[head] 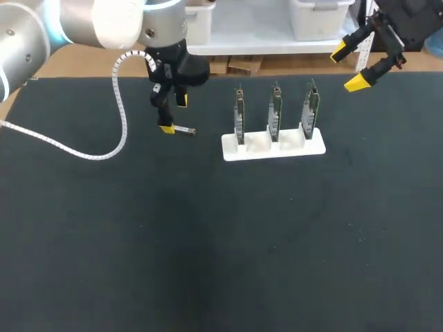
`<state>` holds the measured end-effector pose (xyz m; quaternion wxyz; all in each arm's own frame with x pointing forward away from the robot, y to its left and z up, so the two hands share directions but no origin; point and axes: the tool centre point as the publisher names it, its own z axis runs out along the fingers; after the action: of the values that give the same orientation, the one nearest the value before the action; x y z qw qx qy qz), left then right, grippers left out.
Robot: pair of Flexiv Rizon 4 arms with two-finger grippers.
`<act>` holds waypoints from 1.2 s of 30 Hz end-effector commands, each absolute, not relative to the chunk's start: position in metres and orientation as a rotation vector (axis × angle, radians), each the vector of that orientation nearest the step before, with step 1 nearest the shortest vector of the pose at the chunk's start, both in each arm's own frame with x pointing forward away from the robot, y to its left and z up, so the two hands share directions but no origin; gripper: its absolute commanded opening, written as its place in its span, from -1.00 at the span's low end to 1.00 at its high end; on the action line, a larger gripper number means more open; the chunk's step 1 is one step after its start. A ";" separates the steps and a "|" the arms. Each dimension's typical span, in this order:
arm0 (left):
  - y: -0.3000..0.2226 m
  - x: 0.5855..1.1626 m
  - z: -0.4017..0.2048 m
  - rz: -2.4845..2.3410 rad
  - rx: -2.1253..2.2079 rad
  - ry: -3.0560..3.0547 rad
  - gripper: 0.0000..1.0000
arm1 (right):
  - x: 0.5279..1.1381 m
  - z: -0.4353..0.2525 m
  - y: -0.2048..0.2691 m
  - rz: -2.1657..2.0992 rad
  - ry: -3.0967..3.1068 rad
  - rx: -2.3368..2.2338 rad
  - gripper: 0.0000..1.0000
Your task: Pick up the optical module with the left hand, and insert it into the network port with the right hand.
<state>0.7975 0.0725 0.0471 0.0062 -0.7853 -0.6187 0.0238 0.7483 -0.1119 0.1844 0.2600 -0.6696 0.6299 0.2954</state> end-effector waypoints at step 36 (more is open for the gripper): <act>0.065 0.791 0.021 0.090 -2.416 -1.896 1.00 | 0.746 0.185 -0.112 0.794 1.708 -1.811 1.00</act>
<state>0.7850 0.0693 0.0204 0.0263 -0.7854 -0.6178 0.0283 0.7483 -0.1119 0.1844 0.2600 -0.6696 0.6299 0.2953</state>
